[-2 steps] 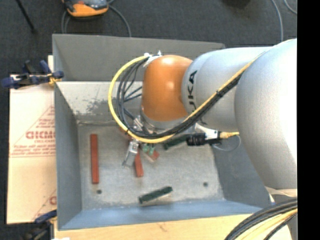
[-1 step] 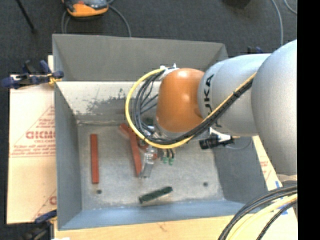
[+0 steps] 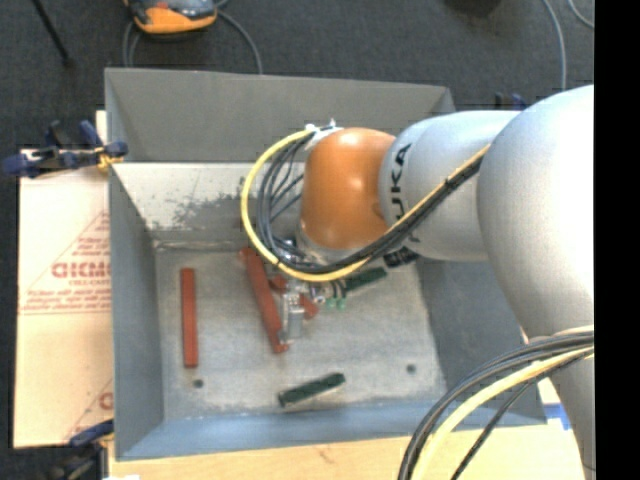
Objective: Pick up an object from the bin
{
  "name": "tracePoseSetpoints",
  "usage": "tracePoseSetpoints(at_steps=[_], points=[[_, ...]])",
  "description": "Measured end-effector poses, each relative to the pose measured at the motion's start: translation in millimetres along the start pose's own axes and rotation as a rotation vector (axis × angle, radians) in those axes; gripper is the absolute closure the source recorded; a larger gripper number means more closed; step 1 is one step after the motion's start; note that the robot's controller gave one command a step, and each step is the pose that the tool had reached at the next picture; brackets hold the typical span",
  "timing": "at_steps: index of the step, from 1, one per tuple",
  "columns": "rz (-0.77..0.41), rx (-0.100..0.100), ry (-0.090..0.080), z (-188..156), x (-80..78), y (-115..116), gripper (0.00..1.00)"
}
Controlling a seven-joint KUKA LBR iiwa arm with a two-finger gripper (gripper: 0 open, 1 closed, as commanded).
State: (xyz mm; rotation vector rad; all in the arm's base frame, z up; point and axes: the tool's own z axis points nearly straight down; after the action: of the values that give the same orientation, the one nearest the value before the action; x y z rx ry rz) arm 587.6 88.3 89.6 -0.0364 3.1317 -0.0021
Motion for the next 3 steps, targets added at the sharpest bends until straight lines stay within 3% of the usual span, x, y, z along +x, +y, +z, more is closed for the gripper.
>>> tracePoseSetpoints(at_steps=[1,2,3], points=[[-0.239,-0.004,-0.028,7.7,18.3,6.0,1.00],[-0.239,-0.005,-0.001,16.9,27.0,6.4,0.00],[-0.238,-0.005,0.000,16.9,27.0,6.4,0.00]])
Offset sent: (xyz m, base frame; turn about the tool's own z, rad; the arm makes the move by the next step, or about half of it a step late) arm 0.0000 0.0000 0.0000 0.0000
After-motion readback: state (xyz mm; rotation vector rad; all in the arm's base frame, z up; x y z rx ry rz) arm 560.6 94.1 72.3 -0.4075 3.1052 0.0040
